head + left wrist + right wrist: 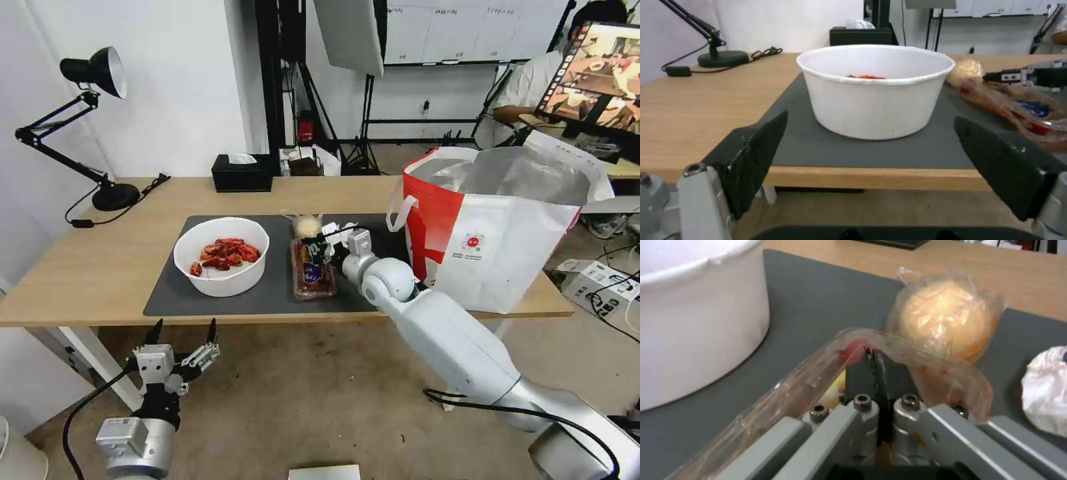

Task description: Pick up the trash from the table and place it into the takeout bag.

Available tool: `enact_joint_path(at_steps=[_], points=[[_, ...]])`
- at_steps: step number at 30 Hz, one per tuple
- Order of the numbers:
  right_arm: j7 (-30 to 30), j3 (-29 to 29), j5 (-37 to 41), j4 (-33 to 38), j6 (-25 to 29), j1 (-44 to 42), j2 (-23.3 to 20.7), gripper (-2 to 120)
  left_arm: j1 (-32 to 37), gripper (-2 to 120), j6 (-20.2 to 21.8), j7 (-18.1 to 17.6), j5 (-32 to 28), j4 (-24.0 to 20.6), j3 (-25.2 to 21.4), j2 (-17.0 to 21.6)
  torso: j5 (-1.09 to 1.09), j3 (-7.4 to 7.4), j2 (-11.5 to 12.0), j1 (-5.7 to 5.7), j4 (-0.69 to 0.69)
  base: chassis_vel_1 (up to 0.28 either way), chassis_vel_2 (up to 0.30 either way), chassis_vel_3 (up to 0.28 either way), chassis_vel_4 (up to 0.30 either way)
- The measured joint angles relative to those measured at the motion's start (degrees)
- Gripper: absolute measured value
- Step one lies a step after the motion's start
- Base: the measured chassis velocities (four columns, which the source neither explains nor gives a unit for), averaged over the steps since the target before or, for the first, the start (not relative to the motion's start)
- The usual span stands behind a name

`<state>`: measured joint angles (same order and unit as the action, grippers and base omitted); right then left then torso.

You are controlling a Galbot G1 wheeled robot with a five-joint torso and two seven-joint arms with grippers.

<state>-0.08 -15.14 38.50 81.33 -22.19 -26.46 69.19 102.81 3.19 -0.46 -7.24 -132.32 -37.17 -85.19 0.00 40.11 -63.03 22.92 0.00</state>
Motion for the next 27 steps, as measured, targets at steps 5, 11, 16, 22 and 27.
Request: enact_joint_path(at_steps=[5,11,16,22,27], points=[[0.01,0.06,0.21,-0.2,-0.31,-0.34,0.07,0,0.02,100,-0.01,0.0,0.0,-0.05,0.03,0.1,0.0,0.0,0.0,0.0,0.0,0.0,0.0,0.0,0.0],[0.23,0.36,0.54,-0.13,-0.51,-0.88,0.21,0,0.13,100,-0.02,0.0,0.0,-0.18,0.02,0.28,0.0,-0.01,0.0,-0.01,0.0,0.0,0.0,0.0,0.0],[0.47,0.71,1.0,0.46,-0.46,-1.1,0.22,0,0.1,100,-0.03,0.0,0.0,-0.18,0.02,0.28,0.0,0.0,0.0,-0.01,0.0,0.0,0.0,0.0,0.0],[1.82,2.33,2.26,2.98,-0.31,-1.76,-0.05,0,-0.21,100,-0.03,0.0,-0.55,-0.29,0.29,0.69,-0.01,0.0,0.0,-0.01,0.01,0.0,0.0,0.0,0.0],[2.6,3.75,3.42,5.53,0.21,-2.46,-0.93,0,-2.41,100,3.91,-1.28,-7.67,-1.89,1.68,4.16,-0.01,0.0,0.0,-0.01,0.0,0.0,0.0,0.0,0.0]])
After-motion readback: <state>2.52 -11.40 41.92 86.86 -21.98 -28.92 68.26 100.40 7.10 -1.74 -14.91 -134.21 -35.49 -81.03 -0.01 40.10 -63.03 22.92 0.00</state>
